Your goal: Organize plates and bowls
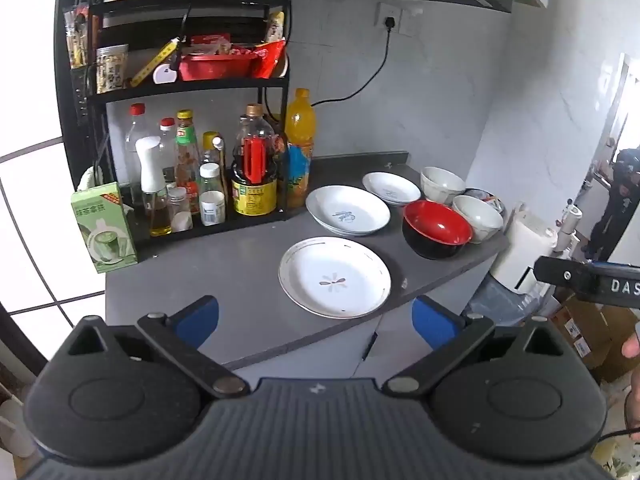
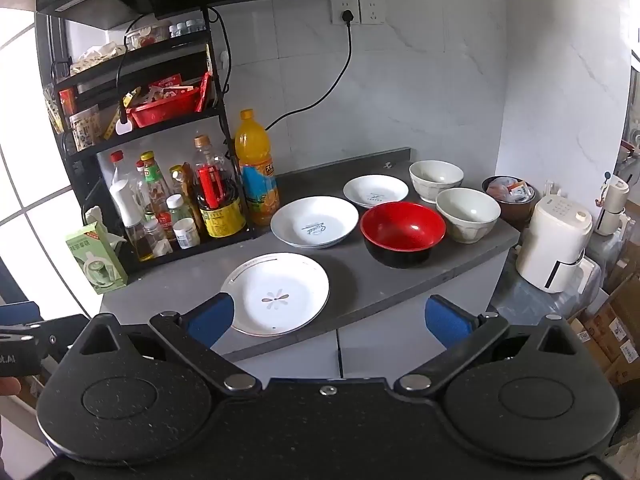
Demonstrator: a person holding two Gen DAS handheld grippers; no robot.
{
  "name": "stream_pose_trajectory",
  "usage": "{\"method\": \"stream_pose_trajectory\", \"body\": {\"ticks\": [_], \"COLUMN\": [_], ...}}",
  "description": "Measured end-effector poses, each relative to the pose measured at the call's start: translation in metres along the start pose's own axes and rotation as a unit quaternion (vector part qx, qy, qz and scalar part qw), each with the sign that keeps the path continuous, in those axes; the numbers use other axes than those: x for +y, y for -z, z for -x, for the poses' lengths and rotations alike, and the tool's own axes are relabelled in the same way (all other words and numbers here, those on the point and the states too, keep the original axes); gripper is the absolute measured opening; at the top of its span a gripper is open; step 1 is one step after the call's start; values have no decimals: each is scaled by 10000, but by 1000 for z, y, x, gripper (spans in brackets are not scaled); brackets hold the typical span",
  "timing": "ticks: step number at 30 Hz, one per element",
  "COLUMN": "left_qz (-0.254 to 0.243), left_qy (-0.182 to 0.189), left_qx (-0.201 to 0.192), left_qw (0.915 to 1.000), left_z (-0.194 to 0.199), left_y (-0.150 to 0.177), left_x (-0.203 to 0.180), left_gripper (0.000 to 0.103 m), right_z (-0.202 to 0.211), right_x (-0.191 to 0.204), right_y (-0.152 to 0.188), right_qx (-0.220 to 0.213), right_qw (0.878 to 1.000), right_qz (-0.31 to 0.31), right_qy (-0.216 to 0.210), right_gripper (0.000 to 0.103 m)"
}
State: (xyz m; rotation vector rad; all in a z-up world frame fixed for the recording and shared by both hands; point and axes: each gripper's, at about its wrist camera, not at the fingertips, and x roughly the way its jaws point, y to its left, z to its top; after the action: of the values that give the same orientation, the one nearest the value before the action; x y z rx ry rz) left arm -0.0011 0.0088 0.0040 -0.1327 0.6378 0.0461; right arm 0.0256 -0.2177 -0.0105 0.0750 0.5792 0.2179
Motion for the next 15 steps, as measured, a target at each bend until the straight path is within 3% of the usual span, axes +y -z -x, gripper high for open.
{"method": "stream_pose_trajectory", "body": {"ticks": [15], "left_qz": [-19], "left_qy": [147], "left_qx": [-53], "left_qw": [9999], "left_z": [2], "left_y": [-3], "left_x": [-1], "left_gripper": [101], "right_z": [1], "right_x": [3], "right_y": [3], "right_qx": [41], "right_qw": [9999], "right_qz": [-38], "right_qy": [104], "right_gripper": [103]}}
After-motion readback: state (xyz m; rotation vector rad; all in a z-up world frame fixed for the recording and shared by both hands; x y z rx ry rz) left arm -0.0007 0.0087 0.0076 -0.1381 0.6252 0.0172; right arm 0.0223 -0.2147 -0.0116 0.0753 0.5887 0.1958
